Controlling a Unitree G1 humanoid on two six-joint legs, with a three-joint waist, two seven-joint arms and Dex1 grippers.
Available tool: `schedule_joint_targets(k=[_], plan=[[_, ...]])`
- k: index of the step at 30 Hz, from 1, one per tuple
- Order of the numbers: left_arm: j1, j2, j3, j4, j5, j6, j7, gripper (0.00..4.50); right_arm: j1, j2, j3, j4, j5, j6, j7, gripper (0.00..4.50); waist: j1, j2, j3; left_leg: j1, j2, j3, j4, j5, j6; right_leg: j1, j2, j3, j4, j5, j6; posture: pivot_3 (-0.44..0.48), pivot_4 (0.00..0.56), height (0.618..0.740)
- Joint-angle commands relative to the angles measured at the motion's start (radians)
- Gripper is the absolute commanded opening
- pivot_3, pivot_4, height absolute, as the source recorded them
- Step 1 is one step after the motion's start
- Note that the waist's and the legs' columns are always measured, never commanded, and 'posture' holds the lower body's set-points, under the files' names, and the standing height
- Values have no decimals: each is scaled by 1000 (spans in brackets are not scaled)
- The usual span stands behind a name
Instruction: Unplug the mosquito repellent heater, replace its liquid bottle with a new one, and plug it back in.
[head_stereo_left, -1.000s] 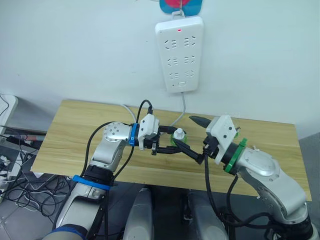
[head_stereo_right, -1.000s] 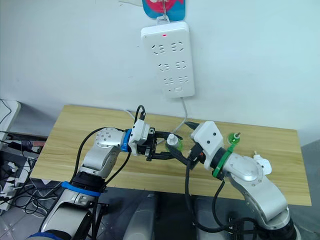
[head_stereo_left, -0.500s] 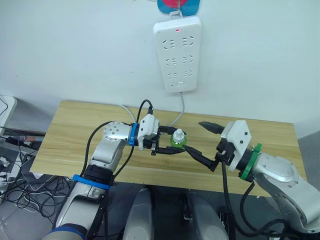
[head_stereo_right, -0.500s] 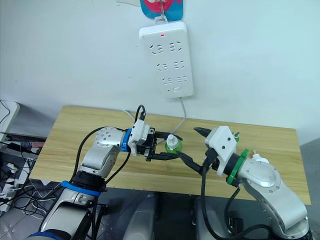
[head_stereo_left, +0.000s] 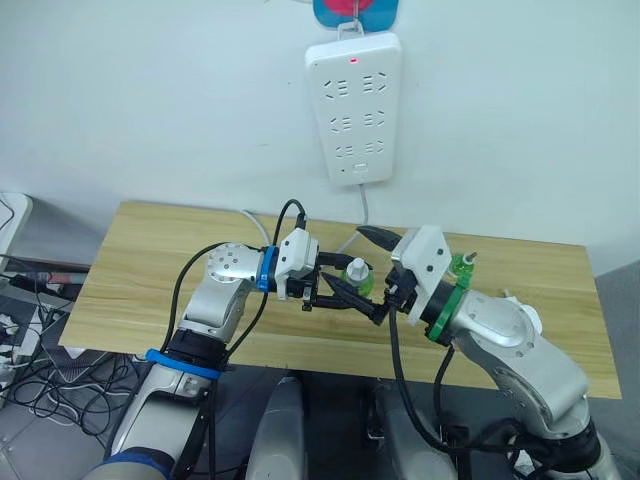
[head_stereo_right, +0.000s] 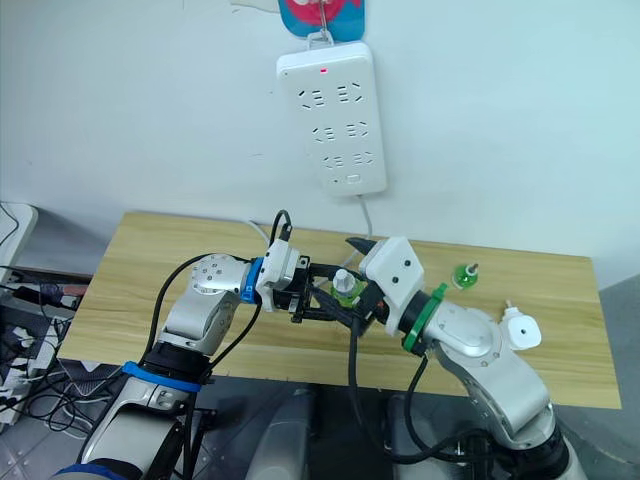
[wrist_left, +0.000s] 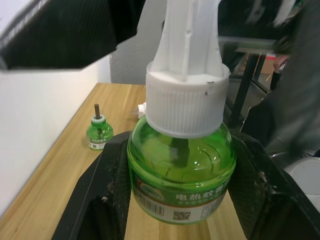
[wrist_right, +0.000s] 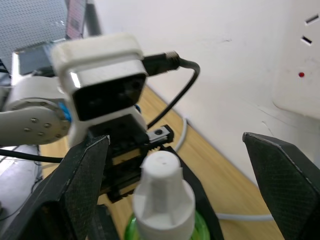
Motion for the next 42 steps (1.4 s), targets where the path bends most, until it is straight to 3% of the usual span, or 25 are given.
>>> schedule_joint_targets(k=[1, 12, 24, 34, 42], plan=[[6, 0, 4, -30, -15, -7, -4, 2273, 25, -14, -28, -41, -3, -27, 10, 4473, 0, 0, 0, 0, 0, 0, 0, 0, 0, 0, 0, 0, 0, 0, 0, 67, 351, 740], [7, -1, 5, -30, -19, -4, -7, 2273, 117, -122, -177, -104, 79, -7, 81, 4473, 0, 0, 0, 0, 0, 0, 0, 0, 0, 0, 0, 0, 0, 0, 0, 54, 351, 740], [8, -1, 5, -29, -19, -4, -11, 2273, 197, -224, -256, -143, 162, -13, 162, 4473, 0, 0, 0, 0, 0, 1, 0, 0, 0, 0, 0, 0, 0, 0, 0, 55, 350, 740], [16, -2, 1, -41, -23, 3, -9, 2273, 38, -37, -37, -67, 81, -2, 29, 4473, -3, 0, 0, 0, 0, 1, 0, 0, 0, 0, 1, 0, 1, 0, 0, 58, 351, 740], [17, -2, 1, -46, -25, 9, -14, 2273, 53, -47, -61, -35, 49, -22, 43, 4473, 0, 0, 0, 0, 0, 0, 0, 0, 0, 0, 0, 0, 0, 0, 0, 56, 351, 740]])
